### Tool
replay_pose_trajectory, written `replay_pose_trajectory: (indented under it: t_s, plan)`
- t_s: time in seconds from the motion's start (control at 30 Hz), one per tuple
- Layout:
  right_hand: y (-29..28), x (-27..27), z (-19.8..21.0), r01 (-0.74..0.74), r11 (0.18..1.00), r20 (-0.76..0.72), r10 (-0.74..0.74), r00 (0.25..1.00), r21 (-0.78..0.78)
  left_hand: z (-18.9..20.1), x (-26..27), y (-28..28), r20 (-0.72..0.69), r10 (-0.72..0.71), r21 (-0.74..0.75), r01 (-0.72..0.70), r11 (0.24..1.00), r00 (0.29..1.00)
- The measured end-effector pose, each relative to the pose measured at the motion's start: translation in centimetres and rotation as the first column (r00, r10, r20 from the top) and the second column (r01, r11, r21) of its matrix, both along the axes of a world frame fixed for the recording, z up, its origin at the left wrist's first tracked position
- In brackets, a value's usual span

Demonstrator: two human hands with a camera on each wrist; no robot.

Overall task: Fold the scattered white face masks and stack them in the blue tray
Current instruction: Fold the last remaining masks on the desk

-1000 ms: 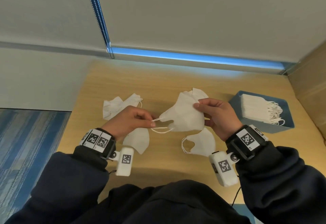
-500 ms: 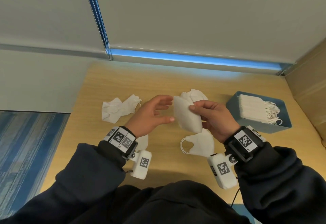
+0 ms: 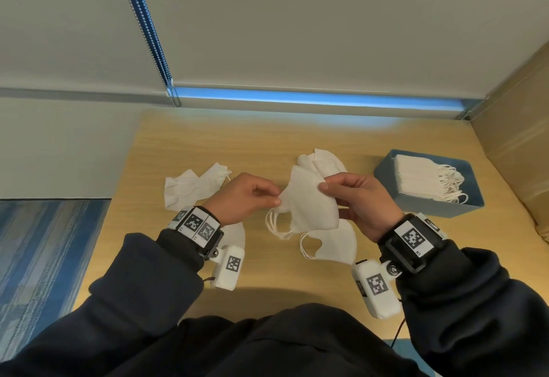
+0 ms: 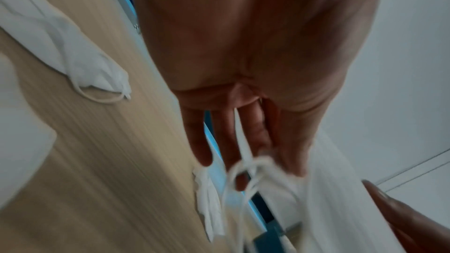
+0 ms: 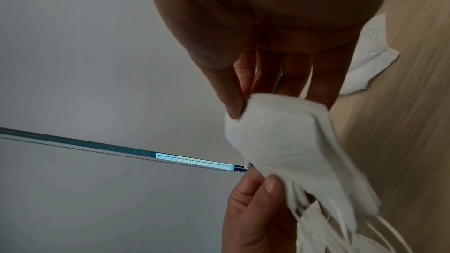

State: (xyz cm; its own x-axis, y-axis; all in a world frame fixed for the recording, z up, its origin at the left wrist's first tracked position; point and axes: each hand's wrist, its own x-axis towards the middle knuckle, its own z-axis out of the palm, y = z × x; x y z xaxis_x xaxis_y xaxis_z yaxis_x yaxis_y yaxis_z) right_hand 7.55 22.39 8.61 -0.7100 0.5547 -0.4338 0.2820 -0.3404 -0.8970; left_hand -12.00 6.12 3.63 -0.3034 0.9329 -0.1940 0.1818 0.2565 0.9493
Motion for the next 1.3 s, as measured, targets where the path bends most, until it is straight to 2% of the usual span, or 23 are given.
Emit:
replay_pose_trajectory:
  t_s: [0.1,0.23,0.33,0.63,1.1,1.23,1.3]
  plan:
    - [-0.1,0.1,-0.5,-0.004,1.0,0.019,0.004,1.0,0.001,-0.2,0.2,0.2,0.068,0.004,0.012,-0.004,1.0,0.998]
    - [-0.3,0.2,-0.7,-0.035,0.999,0.024,0.035,0.999,0.0,0.1,1.8,1.8,0.111,-0.015,0.114,0.003,0.993,0.994]
    - [-0.2,0.7,-0.7,-0.036,0.999,0.011,0.036,0.999,-0.005,0.1,2.7,2.6,0.158,0.04,0.122,-0.06,0.991,0.987]
    - [0.0,2.6,-1.8,0.032,0.999,0.032,-0.03,0.999,-0.034,-0.5,3.4,2.8,0.089,0.09,0.082,-0.097,0.992,0.992]
    - [0.7,5.5,-4.5,0.069,0.987,0.062,-0.06,0.996,-0.144,-1.1,6.0,3.5,0.118,0.141,-0.066,-0.134,0.989,0.983]
    - [2.1,7.5,-6.6,0.192,0.96,0.115,-0.172,0.978,-0.204,-2.1,6.9,3.9,0.076,0.0,-0.236,0.018,0.972,0.997]
    - [3.0,8.8,-8.0,0.244,0.945,0.165,-0.211,0.963,-0.218,-2.9,7.3,4.0,0.086,-0.015,-0.341,0.043,0.939,0.996]
